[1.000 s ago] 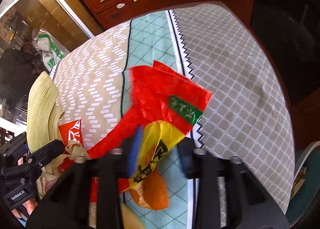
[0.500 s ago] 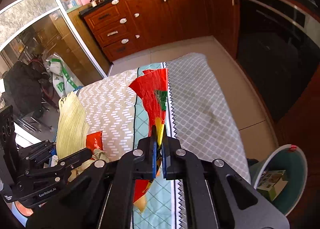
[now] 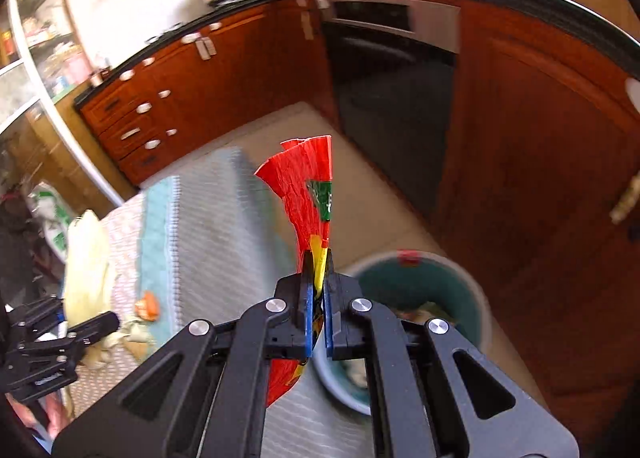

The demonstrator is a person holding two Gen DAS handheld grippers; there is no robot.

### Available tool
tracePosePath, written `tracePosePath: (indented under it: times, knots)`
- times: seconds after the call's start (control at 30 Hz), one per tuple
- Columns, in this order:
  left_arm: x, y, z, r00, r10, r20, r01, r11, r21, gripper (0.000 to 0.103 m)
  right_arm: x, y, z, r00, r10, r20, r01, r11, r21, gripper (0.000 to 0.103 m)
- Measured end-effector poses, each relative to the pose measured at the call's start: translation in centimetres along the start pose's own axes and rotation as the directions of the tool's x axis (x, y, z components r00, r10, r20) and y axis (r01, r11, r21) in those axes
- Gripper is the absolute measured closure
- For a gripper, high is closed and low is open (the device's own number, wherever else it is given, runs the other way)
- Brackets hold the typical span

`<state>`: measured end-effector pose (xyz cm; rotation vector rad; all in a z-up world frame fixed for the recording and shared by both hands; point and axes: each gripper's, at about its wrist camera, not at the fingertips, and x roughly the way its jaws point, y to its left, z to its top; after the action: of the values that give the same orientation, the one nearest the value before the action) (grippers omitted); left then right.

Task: Collect trash
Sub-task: 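Carry the corn husk and red wrapper over the bin and open both grippers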

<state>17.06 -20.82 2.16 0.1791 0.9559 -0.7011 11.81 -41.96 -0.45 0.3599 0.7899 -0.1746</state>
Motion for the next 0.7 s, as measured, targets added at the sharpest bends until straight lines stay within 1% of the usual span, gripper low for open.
tracePosePath:
  times: [0.1, 0.2, 0.33, 0.43, 0.5, 0.6, 0.63, 0.7]
  knots:
    - [2.0, -2.8, 0.8, 0.999, -0.022, -0.034, 0.024, 0.999, 0.044, 0.064, 0.4, -4.1, -1.3, 0.998, -0.062, -0.012, 0.063, 0.997, 0.05, 0.099]
    - [3.8, -4.9, 1.2, 0.997, -0.036, -0.062, 0.04, 0.996, 0.077, 0.064, 1.5, -6.6, -2.6, 0.993, -0.115, -0.03, 0.117, 0.991, 0.06, 0.099]
    - [6.2, -6.9, 1.6, 0.994, -0.049, -0.098, 0.059, 0.993, 0.101, 0.064, 3.8, -8.5, -3.5, 0.99, -0.125, -0.069, 0.13, 0.988, 0.081, 0.099]
    - [8.0, -7.7, 1.8, 0.99, -0.058, -0.126, 0.072, 0.991, 0.112, 0.064, 5.6, -9.3, -3.8, 0.989, -0.109, -0.1, 0.118, 0.989, 0.092, 0.099]
    - [9.1, -8.1, 1.9, 0.988, -0.058, -0.144, 0.075, 0.99, 0.116, 0.064, 6.7, -9.8, -4.2, 0.989, -0.081, -0.124, 0.093, 0.991, 0.093, 0.095]
    - [10.8, -8.5, 2.3, 0.984, -0.057, -0.166, 0.077, 0.99, 0.119, 0.063, 8.6, -9.7, -4.3, 0.985, -0.036, -0.166, 0.051, 0.995, 0.085, 0.094]
    - [11.3, -8.7, 2.4, 0.983, -0.058, -0.173, 0.08, 0.99, 0.12, 0.063, 9.0, -9.4, -4.3, 0.984, -0.025, -0.178, 0.041, 0.995, 0.086, 0.092]
    - [12.3, -9.0, 2.5, 0.98, -0.063, -0.187, 0.086, 0.989, 0.12, 0.063, 9.7, -9.5, -4.5, 0.979, 0.014, -0.203, 0.007, 0.995, 0.103, 0.077]
